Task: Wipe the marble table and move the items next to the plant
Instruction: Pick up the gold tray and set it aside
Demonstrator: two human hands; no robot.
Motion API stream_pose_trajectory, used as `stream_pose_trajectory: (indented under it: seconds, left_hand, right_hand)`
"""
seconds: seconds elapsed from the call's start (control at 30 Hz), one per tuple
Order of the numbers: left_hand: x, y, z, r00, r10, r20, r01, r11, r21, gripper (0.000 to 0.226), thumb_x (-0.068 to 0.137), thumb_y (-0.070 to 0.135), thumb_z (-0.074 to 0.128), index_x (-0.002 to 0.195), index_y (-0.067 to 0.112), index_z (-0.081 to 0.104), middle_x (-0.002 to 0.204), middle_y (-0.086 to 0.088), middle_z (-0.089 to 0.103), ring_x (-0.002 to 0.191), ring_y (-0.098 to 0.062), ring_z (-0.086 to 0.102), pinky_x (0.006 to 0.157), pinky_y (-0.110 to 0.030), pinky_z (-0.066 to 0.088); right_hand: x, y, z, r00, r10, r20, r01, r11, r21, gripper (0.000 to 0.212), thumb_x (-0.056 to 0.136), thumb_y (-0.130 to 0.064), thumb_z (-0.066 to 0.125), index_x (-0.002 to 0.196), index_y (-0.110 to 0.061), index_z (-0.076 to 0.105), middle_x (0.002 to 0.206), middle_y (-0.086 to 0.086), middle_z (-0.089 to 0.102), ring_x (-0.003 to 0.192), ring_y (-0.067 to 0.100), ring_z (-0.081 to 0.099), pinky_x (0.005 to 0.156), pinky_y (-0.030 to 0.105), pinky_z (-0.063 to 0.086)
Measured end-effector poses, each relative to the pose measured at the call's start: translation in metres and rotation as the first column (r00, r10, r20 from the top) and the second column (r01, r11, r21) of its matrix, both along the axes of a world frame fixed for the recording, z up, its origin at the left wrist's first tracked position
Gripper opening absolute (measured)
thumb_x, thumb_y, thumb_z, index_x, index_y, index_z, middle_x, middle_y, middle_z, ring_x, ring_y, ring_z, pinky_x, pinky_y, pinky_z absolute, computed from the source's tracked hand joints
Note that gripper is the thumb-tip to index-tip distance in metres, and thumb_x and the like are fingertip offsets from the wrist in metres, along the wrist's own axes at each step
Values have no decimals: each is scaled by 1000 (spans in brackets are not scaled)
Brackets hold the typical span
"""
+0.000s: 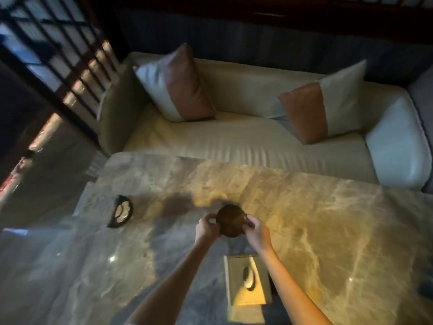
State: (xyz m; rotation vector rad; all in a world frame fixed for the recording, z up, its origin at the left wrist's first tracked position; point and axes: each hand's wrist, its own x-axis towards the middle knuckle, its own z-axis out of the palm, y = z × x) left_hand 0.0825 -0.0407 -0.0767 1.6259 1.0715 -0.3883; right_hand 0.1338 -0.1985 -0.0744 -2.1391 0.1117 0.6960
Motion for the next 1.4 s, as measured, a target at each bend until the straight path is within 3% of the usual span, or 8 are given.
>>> stream_pose_trajectory:
  seconds: [0.2,0.43,0.53,0.77,1.0,1.13,1.27,1.4]
  left_hand:
    - [-111,102,-24,958,282,-60,-282,959,1,33,67,11,49,91,26,63,84,-7,72,78,-25,72,73,-43,62]
    - [-234,194,-65,841,536,-73,-529,843,97,45,59,17,48,100,23,66,94,-8,72,86,-27,69,79,-44,59]
    - [-251,220,-54,808,588,-23,-582,805,113,43,59,17,49,98,21,66,92,-9,72,84,-29,69,78,-46,59]
    - [-264,241,-23,772,635,-6,-635,772,7,35,77,2,57,111,11,62,98,-11,65,90,-28,66,80,-48,59]
    - [-274,238,-25,765,643,-30,-644,763,-63,30,86,4,57,115,11,56,115,-13,60,98,-25,62,80,-38,57]
    - [-275,231,-18,804,594,-23,-581,794,178,42,87,10,51,128,7,46,119,-17,55,109,-30,55,93,-40,45]
    - [-248,201,4,896,421,145,-443,809,387,30,84,3,49,113,6,55,108,-16,56,106,-34,49,87,-39,39]
    - [-199,144,21,960,140,244,-208,937,281,18,87,3,48,94,11,63,93,-7,64,94,-27,59,83,-37,46]
  right_hand:
    - [-71,129,-27,948,286,-139,-293,955,-35,37,84,2,55,114,-15,69,109,6,73,102,23,66,85,30,48]
    - [-161,253,-48,881,419,-220,-439,897,-45,46,85,-3,59,129,-14,62,129,3,64,119,20,60,104,29,45]
    - [-176,288,-57,857,466,-222,-485,874,-39,48,83,-7,59,130,-18,60,129,4,64,104,16,61,99,31,48]
    - [-189,321,-55,835,518,-185,-542,833,-112,46,87,-6,59,131,-16,59,136,2,60,127,21,54,110,35,41]
    - [-198,311,-59,835,481,-266,-512,857,-59,51,90,-7,57,139,-18,49,138,5,57,116,22,60,105,44,47]
    - [-197,289,-39,832,457,-315,-475,880,24,48,89,-14,57,136,-18,53,96,-3,66,98,15,63,102,41,50]
    - [-170,229,3,894,369,-253,-371,928,40,32,94,-13,54,124,-14,63,105,0,68,100,14,65,97,30,50]
    - [-135,124,36,980,193,-38,-197,973,-118,27,96,-9,53,121,-6,65,110,1,66,105,14,61,90,20,45]
